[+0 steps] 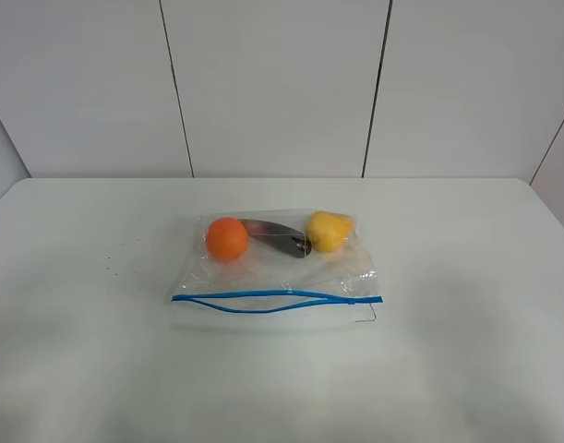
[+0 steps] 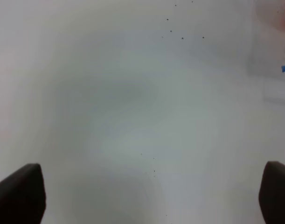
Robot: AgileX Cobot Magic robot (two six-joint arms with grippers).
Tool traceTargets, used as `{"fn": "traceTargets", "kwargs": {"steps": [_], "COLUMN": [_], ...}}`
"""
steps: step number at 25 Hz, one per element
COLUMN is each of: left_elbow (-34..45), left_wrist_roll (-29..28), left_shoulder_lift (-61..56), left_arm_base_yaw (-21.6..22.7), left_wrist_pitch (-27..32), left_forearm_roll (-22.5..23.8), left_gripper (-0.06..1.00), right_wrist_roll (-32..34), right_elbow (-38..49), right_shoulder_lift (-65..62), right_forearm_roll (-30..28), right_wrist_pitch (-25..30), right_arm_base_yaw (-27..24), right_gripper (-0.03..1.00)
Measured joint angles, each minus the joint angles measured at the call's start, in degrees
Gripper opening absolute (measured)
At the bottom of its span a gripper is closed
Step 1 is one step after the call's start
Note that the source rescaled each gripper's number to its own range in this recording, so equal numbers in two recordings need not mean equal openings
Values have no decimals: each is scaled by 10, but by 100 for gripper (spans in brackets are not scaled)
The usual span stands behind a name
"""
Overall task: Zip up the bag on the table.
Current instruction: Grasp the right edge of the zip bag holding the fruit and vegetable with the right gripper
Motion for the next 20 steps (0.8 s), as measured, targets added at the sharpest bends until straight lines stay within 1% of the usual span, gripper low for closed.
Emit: {"fn": "traceTargets", "kwargs": {"steps": [2,5,7,9,12,16,18,20], "left_elbow": [0,0,0,0,0,0,0,0], "left_wrist_roll": [0,0,0,0,0,0,0,0], "left_shoulder_lift": [0,0,0,0,0,0,0,0], "left_arm_base_yaw": [0,0,0,0,0,0,0,0], "left_wrist_pitch": [0,0,0,0,0,0,0,0], "left_forearm_roll": [0,0,0,0,1,1,1,1], "left_gripper": [95,95,95,95,95,95,95,95], "right_wrist_roll": [15,44,45,32,-9,-92,-149,-212], "right_elbow": [-21,-52,-70,-88,-114,-149,-162,-171], "right_shoulder_lift": [42,135,214,292,423,594,678,750], "right_forearm_roll": [-1,3,13,35,82,152,195,259], "right_wrist_pitch": [10,8,-5,-30,-76,-126,-140,-142], "right_arm_base_yaw": [0,0,0,0,0,0,0,-9], "right_gripper": [100,100,100,100,100,100,100,100]}}
